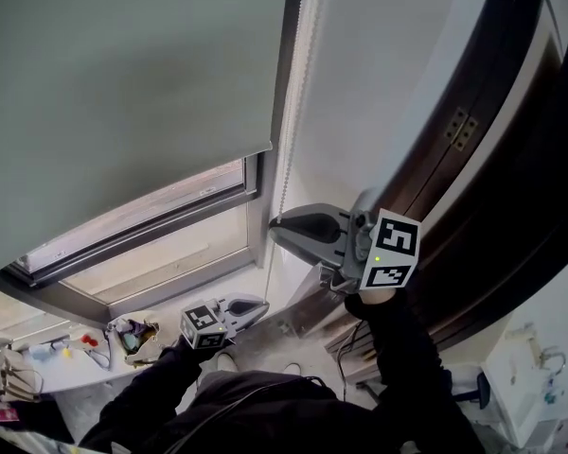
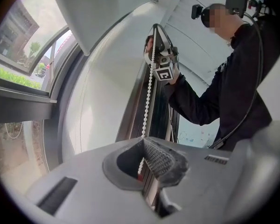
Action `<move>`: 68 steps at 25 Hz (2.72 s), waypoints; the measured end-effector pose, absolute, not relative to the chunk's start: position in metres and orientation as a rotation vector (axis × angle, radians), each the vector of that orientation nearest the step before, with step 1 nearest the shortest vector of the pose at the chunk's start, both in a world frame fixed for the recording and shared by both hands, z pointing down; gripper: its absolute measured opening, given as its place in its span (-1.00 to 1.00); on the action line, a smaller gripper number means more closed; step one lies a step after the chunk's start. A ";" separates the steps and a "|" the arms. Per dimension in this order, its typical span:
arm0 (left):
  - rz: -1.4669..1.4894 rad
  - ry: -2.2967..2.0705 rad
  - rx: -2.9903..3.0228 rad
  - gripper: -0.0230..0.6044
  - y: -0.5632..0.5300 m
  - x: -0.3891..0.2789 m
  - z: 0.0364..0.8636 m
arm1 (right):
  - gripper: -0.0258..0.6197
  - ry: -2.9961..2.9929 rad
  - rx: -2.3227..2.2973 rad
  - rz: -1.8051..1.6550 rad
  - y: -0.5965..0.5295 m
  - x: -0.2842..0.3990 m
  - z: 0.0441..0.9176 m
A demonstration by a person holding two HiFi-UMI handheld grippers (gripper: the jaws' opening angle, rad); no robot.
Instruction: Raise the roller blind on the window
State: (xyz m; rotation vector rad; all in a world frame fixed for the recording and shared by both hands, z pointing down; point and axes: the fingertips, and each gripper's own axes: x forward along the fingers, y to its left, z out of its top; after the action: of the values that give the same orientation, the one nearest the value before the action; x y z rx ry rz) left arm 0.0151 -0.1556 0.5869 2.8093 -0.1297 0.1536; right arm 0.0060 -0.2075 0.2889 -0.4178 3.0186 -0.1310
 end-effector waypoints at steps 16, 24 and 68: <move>-0.204 -0.489 2.941 -0.75 -0.230 -0.040 0.466 | -0.90 3.064 -0.566 0.021 -0.212 0.010 0.320; -0.336 -0.247 3.047 -0.58 -0.214 -0.022 0.357 | -0.90 3.155 -0.505 -0.230 -0.199 -0.011 0.415; 0.204 -0.124 2.988 -0.90 -0.180 0.021 0.508 | -0.16 2.961 -0.433 -0.112 -0.204 0.028 0.305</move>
State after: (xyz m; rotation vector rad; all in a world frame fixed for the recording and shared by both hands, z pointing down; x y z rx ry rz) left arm 0.0213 -0.1802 0.5080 2.9877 -0.1236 0.2042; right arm 0.0283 -0.2041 0.3054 -0.4325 2.9611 -0.1115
